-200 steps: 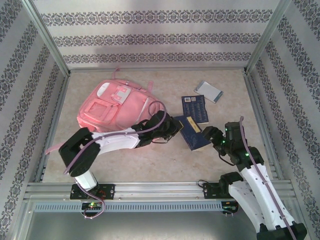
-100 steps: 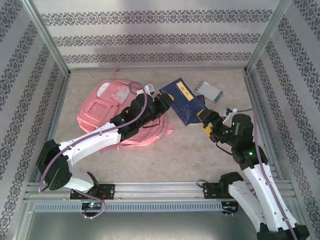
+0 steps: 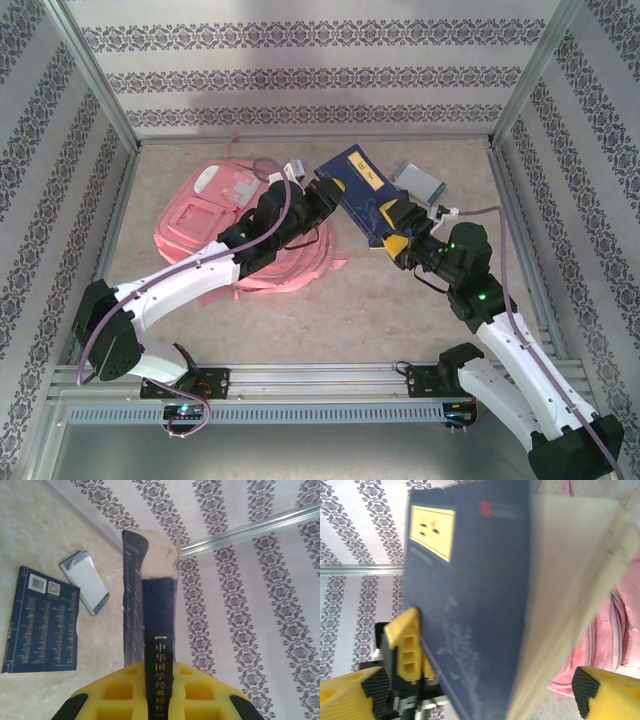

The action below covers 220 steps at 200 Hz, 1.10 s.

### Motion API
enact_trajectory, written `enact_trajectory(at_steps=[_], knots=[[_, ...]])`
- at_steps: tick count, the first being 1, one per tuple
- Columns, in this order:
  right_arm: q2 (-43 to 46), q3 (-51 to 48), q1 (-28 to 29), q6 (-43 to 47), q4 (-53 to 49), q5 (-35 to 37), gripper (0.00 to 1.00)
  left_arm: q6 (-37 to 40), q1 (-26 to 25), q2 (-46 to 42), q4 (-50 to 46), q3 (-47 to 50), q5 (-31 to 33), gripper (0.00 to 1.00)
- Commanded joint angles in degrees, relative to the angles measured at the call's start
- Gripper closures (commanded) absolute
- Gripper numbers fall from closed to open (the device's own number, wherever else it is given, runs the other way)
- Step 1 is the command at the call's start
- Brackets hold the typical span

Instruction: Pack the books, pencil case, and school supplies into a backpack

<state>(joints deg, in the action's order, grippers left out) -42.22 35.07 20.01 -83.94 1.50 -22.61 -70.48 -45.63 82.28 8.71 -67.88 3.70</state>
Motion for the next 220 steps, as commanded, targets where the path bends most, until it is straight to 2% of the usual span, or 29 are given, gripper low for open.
enact_trajectory(at_steps=[1,51,92,122,154,197,220], knots=[[-0.4,-0.4,0.9,-1.8,3.4,3.3,0.06,1.4,0.6,-1.2,2.5,-3.9,0.8,1.0],[-5.3,-1.4,1.7,-4.9,13.5,4.5,0.11,1.2,0.7,-2.5,2.5,-4.2,1.2,1.0],[-10.2,2.4,1.7,-6.2,21.5,7.3,0.31,0.3,0.7,-3.7,2.0,-2.6,2.9,1.0],[-9.7,5.1,1.3,-4.6,20.6,10.4,0.43,0.2,0.7,-5.4,0.7,-1.5,5.2,1.0],[-9.5,5.4,0.0,-5.0,21.5,11.7,0.62,-0.5,0.8,-5.9,0.2,-0.8,5.8,1.0],[-11.5,6.9,0.1,-4.5,24.9,10.4,0.77,-1.5,0.8,-5.2,0.7,-0.6,5.0,1.0],[-12.1,7.2,0.2,-3.7,26.7,10.3,0.77,-2.1,0.9,-5.3,0.8,-0.3,4.8,1.0]])
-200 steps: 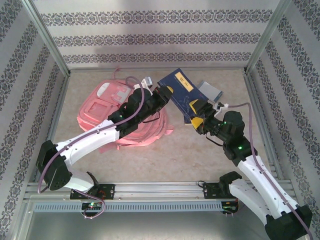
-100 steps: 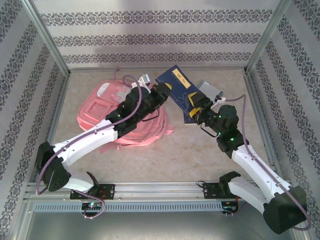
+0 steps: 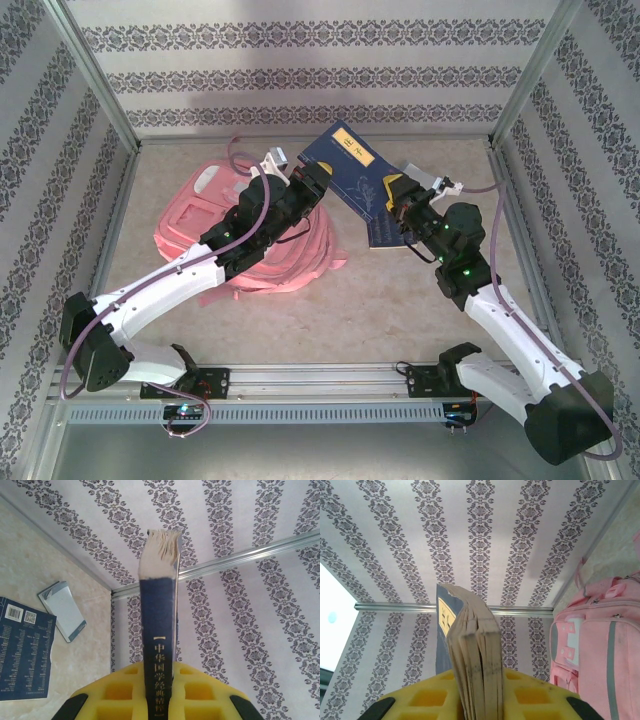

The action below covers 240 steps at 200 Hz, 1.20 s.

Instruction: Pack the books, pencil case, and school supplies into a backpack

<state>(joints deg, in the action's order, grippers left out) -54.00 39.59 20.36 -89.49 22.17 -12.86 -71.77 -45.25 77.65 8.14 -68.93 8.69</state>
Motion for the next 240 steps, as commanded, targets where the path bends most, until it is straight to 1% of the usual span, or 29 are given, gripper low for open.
enact_trajectory(at_steps=[1,20,72,138,145,162,178,194,208,216,227,240], knots=[[-0.3,2.7,-0.2,1.9,6.1,0.5,0.77,-0.8,0.5,-0.6,1.3,0.7,-0.2,1.0],[-1.9,3.3,-0.1,1.6,8.2,-0.9,0.76,-1.1,0.5,-0.4,1.6,0.7,-0.8,1.0],[-4.4,4.1,1.2,2.2,11.8,-1.5,0.73,-3.2,0.5,0.1,2.5,1.4,-1.5,1.0],[-6.4,5.1,3.7,3.8,12.0,-1.6,0.72,-5.0,0.8,1.3,3.7,2.1,-3.0,1.0],[-6.3,4.8,3.6,4.0,11.8,-1.4,0.75,-5.0,0.9,1.3,3.7,2.2,-3.1,1.0],[-5.1,3.7,3.6,5.2,10.2,0.4,0.89,-5.0,1.2,0.8,3.4,2.8,-2.9,1.0],[-3.5,3.2,3.2,7.0,7.3,1.6,1.0,-4.7,1.5,0.2,2.6,3.3,-2.6,1.0],[-2.1,3.4,2.6,9.5,3.9,2.2,1.0,-4.0,1.7,-0.2,1.1,3.4,-2.4,1.0],[-1.0,4.1,1.8,11.9,-0.8,2.7,1.0,-2.2,2.1,-0.2,-1.5,2.7,-3.1,0.9],[-0.3,4.4,1.3,13.7,-3.4,2.8,1.0,1.2,2.4,-0.1,-4.0,1.5,-3.8,0.83],[1.0,5.9,0.5,17.5,-10.5,3.4,1.0,8.6,3.1,0.6,-11.5,-2.1,-4.8,0.74],[2.9,7.6,-0.2,23.0,-20.0,5.4,1.0,16.7,4.1,1.7,-22.2,-6.5,-4.3,0.66]])
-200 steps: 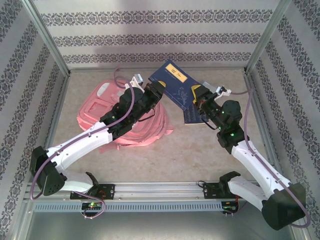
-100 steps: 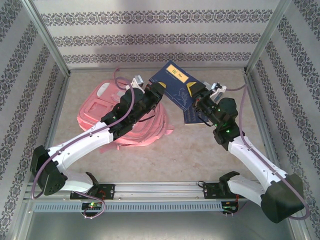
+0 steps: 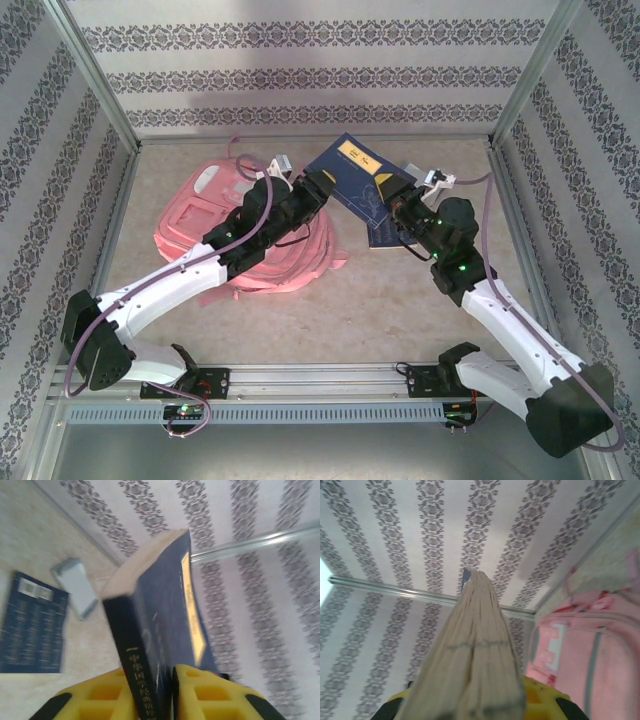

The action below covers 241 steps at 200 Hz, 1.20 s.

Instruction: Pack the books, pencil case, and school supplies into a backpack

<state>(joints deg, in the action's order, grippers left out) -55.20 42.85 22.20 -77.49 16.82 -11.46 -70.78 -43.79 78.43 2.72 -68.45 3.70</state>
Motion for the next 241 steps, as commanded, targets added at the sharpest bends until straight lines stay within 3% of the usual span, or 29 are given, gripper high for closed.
enact_trajectory(at_steps=[1,45,97,153,241], knots=[[4.2,4.4,-2.1,11.4,-15.0,4.0,1.0,16.2,2.8,1.0,-17.5,-7.2,0.6,0.65],[6.9,6.5,-3.2,26.5,-32.5,2.5,1.0,34.9,10.3,6.7,-37.0,-13.0,-6.9,0.49],[12.3,3.8,-2.0,36.1,-38.0,1.3,1.0,50.7,12.4,19.3,-51.5,-21.7,-3.7,0.47],[14.9,0.8,-3.2,36.5,-39.6,-1.6,1.0,53.0,12.5,26.3,-56.7,-25.4,0.9,0.49],[13.5,-2.6,-3.6,35.7,-36.7,-3.9,1.0,51.6,12.6,28.0,-53.4,-21.3,-3.9,0.64]])
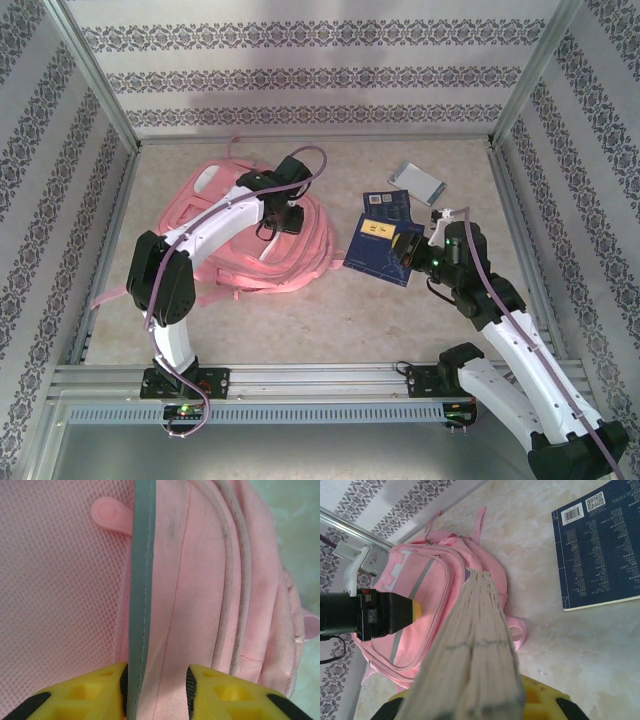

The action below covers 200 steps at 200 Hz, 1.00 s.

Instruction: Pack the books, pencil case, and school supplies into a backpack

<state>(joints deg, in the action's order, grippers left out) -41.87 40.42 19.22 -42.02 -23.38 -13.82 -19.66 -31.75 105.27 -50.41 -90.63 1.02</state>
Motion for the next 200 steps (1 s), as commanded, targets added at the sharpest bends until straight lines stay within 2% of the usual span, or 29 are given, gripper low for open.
enact_trajectory(at_steps=[1,21,31,39,54,95,150,169,184,200], knots=[[0.2,-0.2,-0.7,0.2,3.5,-1.6,1.0,0.5,0.5,1.1,-0.2,0.9,-1.1,0.64],[0.2,-0.3,-0.8,0.1,3.6,-1.8,1.0,0.3,0.9,1.7,0.5,1.8,-2.2,0.66],[0.1,-0.4,-0.7,0.1,3.6,-1.7,1.0,0.1,1.1,2.1,1.1,2.0,-3.1,0.71],[0.2,-0.6,-0.8,0.1,3.6,-1.7,1.0,0.1,1.2,2.3,1.3,2.1,-3.5,0.78],[0.2,-0.8,-0.9,0.0,3.7,-1.7,1.0,0.7,1.3,2.7,1.2,1.7,-3.7,1.0],[0.9,-0.2,-1.3,0.5,2.7,-1.5,1.0,3.4,1.4,-1.8,-2.7,-3.7,-4.4,1.0],[-0.5,0.2,-1.8,-0.1,4.0,-2.7,1.0,9.2,1.4,-10.3,-10.5,-13.3,-10.2,1.0],[-0.7,0.4,-1.8,-0.5,4.9,-3.8,1.0,11.8,1.4,-14.1,-12.1,-15.4,-9.9,1.0],[-0.4,0.1,-1.8,-1.1,6.8,-5.3,1.0,12.8,1.9,-17.4,-12.2,-16.4,-9.7,1.0],[-0.4,-0.7,-1.7,-2.6,9.8,-8.0,1.0,13.9,3.1,-21.6,-9.2,-15.0,-13.3,1.0]])
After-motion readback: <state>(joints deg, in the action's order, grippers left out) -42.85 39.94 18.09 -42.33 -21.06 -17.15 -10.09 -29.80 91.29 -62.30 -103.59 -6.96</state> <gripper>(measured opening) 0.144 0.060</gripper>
